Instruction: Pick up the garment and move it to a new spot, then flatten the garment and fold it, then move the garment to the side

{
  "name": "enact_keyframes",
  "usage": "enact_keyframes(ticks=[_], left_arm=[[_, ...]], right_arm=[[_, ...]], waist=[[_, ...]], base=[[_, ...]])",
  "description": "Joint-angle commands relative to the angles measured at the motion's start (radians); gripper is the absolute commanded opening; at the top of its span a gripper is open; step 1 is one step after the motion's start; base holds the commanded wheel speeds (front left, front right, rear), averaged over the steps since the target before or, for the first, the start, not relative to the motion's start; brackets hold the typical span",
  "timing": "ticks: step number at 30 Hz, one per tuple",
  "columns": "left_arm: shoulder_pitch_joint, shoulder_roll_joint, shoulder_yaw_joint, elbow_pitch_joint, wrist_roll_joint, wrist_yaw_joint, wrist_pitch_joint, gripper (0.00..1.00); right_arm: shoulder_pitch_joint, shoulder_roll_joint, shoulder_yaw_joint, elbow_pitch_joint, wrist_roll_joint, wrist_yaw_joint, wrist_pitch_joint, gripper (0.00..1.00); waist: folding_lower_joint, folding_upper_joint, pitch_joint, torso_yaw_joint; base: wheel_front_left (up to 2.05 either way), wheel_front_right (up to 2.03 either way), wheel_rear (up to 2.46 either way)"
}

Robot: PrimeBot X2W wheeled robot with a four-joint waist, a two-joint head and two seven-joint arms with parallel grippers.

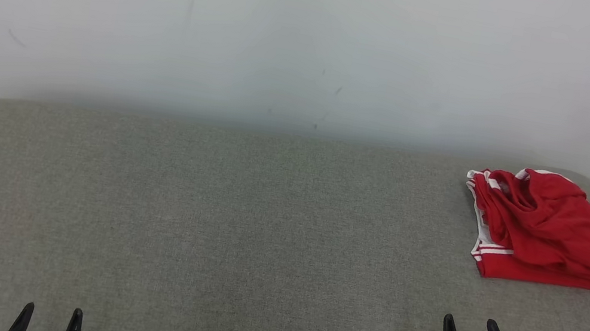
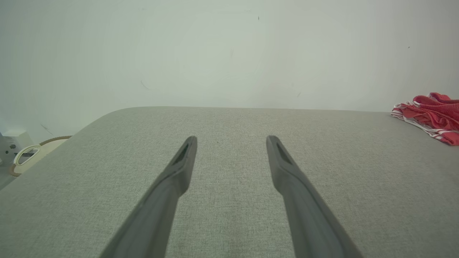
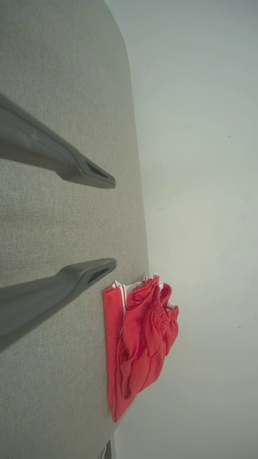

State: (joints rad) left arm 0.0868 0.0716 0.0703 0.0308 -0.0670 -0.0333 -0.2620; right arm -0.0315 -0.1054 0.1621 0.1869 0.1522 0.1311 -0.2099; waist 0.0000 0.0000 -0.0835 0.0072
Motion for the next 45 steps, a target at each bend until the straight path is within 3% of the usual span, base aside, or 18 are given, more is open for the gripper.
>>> enact_keyframes(ticks=[1, 29, 30, 35, 45], left_arm=[[0.005, 0.007, 0.004, 0.006, -0.003, -0.001, -0.004, 1.00], [0.008, 0.004, 0.016, 0.013, -0.010, 0.018, -0.004, 1.00], [-0.001, 0.001, 0.013, 0.016, -0.009, 0.017, 0.000, 0.00], [0.002, -0.012, 0.015, 0.063, -0.026, 0.016, 0.013, 0.00], [-0.030, -0.013, 0.008, 0.087, -0.236, 0.000, 0.054, 0.00]], right_arm=[[0.006, -0.004, 0.006, -0.002, 0.004, -0.001, 0.003, 1.00], [0.004, 0.003, 0.004, -0.011, -0.004, -0.001, 0.008, 1.00], [0.001, 0.001, 0.004, -0.009, 0.001, 0.000, 0.008, 0.00], [0.025, 0.003, 0.001, 0.028, 0.021, 0.000, 0.013, 0.00], [0.007, 0.006, -0.045, 0.035, 0.221, 0.000, 0.062, 0.00]], waist=[[0.0000, 0.0000, -0.002, -0.001], [0.0000, 0.0000, -0.008, -0.008], [0.0000, 0.0000, -0.008, -0.008], [0.0000, 0.0000, -0.007, -0.009], [0.0000, 0.0000, 0.000, -0.008]], base=[[0.00, 0.00, 0.00], [0.00, 0.00, 0.00], [0.00, 0.00, 0.00], [0.00, 0.00, 0.00], [0.00, 0.00, 0.00]])
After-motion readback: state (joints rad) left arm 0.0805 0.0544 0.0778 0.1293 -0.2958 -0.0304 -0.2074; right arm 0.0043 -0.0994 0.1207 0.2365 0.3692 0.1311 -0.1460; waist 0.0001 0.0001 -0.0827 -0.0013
